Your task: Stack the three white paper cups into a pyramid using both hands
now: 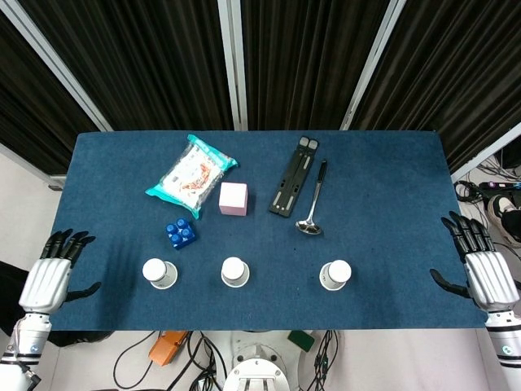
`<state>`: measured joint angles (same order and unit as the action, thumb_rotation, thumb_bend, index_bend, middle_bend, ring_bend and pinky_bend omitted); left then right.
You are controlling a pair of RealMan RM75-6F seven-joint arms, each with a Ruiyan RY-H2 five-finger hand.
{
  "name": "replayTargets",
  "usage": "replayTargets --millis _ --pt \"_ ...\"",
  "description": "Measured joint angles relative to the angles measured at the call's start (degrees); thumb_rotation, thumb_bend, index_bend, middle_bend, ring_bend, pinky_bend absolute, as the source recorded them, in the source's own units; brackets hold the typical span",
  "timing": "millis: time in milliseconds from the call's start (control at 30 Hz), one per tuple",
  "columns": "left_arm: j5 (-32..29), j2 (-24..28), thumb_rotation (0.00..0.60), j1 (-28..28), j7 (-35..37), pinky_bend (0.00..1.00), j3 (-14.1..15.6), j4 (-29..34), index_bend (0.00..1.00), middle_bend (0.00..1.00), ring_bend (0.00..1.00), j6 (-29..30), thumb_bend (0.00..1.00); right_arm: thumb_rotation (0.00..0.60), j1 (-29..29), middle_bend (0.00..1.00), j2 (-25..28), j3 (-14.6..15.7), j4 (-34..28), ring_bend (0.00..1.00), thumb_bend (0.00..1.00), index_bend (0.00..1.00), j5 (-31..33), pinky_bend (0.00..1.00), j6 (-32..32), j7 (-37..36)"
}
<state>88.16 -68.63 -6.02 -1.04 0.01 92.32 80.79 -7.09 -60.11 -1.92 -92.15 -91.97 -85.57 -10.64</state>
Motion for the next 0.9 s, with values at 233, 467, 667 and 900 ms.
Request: replayTargets --millis 233,467,667,900 --pt "3.16 0.04 0.6 -5.46 4.46 0.01 1.76 1.19 0.2 0.12 0.06 -8.38 0.14 0.6 0.3 0.0 -0.03 0.13 0.85 0.0 0.37 0.0 -0.07 0.0 -0.34 -1.0" --pt "2.58 -1.78 0.6 -8.93 5.17 0.01 1.59 1.17 0.23 0.12 0.06 -13.02 0.19 0.6 0.2 0.0 -0.2 0.09 1.48 0.0 0.37 0.0 0.05 0.0 -0.04 -1.77" --pt "1.03 -3.0 0.6 -10.16 3.17 0.01 1.42 0.71 0.23 0.12 0.06 -14.78 0.21 0.6 0.0 0.0 -0.17 -0.05 1.55 0.0 0.37 0.0 0.32 0.0 0.38 -1.91" --pt "-0.41 -3.48 0.6 -10.64 3.05 0.01 1.97 0.39 0.26 0.12 0.06 -15.84 0.23 0.6 -0.47 0.0 -0.16 -0.21 1.17 0.0 0.37 0.0 0.48 0.0 1.15 -1.38"
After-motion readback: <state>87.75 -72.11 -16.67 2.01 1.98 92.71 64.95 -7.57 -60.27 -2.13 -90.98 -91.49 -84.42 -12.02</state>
